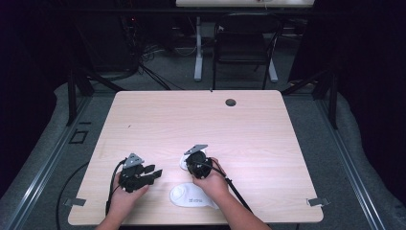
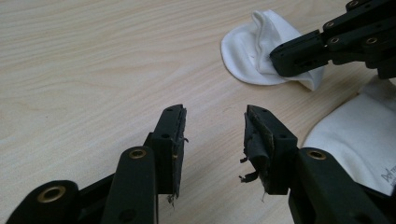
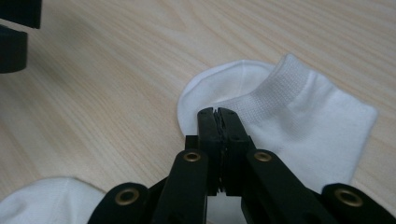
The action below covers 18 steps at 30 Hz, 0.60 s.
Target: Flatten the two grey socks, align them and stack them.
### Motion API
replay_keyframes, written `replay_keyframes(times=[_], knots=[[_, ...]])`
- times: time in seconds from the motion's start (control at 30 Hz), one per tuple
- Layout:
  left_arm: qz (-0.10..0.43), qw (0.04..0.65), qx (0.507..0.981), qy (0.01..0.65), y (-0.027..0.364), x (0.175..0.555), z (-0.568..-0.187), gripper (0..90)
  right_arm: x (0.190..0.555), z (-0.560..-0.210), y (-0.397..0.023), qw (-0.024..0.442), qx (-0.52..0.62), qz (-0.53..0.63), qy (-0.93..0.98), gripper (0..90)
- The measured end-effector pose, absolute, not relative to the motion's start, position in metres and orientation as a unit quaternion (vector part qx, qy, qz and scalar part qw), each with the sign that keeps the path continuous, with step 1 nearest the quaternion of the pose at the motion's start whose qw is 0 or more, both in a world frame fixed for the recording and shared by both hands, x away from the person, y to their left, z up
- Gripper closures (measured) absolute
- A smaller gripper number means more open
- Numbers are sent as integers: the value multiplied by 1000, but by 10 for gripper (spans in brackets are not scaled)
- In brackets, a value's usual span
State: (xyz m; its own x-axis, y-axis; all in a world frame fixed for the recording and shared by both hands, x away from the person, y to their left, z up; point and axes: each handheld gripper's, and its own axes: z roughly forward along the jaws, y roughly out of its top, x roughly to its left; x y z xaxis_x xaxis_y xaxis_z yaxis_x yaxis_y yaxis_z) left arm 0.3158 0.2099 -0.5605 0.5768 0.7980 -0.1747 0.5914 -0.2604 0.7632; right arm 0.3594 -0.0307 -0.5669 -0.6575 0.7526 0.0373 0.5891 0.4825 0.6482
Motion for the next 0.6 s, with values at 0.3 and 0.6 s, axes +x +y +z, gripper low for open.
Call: replay_keyframes(times=[0.3,0.6], knots=[[126,418,784,441,207,316,-561,583,350,-547,-41,135,394,365,833,897],[129,424,789,425,192,319,-558,581,341,-525,-68,144,400,405,810,897]])
